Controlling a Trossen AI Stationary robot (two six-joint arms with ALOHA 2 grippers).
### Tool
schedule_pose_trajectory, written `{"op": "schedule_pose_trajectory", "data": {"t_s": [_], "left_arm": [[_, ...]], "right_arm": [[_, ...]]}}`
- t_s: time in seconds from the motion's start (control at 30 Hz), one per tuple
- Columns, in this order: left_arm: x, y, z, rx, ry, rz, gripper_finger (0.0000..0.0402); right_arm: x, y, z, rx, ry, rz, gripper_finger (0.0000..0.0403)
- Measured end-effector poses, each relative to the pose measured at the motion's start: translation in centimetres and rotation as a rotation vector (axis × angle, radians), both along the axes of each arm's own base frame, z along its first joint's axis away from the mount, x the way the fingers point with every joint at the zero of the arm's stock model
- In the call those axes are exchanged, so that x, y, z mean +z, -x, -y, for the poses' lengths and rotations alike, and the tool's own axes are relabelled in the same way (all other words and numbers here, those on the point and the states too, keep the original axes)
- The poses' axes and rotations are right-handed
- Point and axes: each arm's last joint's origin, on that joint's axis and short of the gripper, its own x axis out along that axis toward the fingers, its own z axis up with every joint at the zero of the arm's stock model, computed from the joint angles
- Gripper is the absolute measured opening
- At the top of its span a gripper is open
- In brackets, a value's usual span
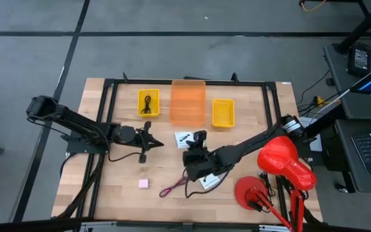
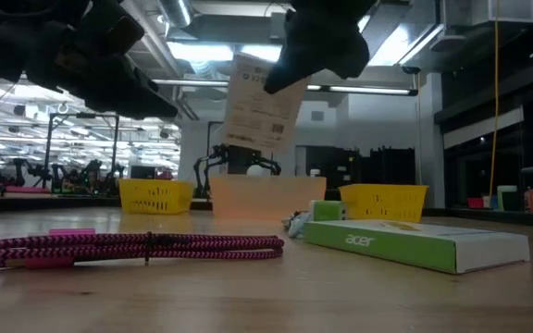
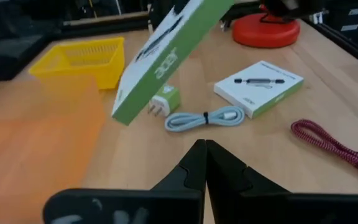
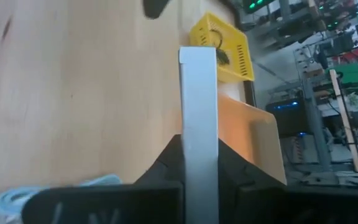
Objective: Pick and place items into bin
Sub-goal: Put the left card reader box into the orange bin
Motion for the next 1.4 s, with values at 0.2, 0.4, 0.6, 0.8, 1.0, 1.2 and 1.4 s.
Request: {"op": "schedule_pose_trajectory", "data": {"t_s": [0.2, 0.4, 0.6, 0.8, 1.0, 1.2, 1.4], "left_arm": [[0.1, 0.0, 0.0, 0.014, -0.008, 0.011, 0.0002], [0.3, -0.1, -0.1, 0.040, -0.037, 0.034, 0.0001], [0.4, -0.1, -0.1, 0.046, -0.039, 0.037, 0.0002], [0.4, -0.1, -0.2, 0.089, -0.055, 0.039, 0.0003], [0.4, -0.1, -0.2, 0.090, -0.055, 0.039, 0.0002], [0.4, -0.1, -0.2, 0.091, -0.056, 0.039, 0.0001], [0.3, -0.1, -0.3, 0.091, -0.056, 0.035, 0.0002]], "right_arm": [[0.0, 2.1, 2.8, -0.028, 0.023, 0.157, 0.0025], [-1.1, 3.6, 6.0, -0.033, 0.053, 0.269, 0.0025], [-2.4, 4.0, 9.2, -0.053, 0.111, 0.282, 0.0025], [-2.8, 3.7, 12.5, -0.046, 0.083, 0.254, 0.0025], [-2.8, 3.6, 15.8, -0.018, 0.100, 0.195, 0.0025], [-2.8, 3.7, 18.7, 0.013, 0.065, 0.185, 0.0025], [-3.1, 3.3, 20.1, 0.074, 0.087, 0.104, 0.0025]]}}
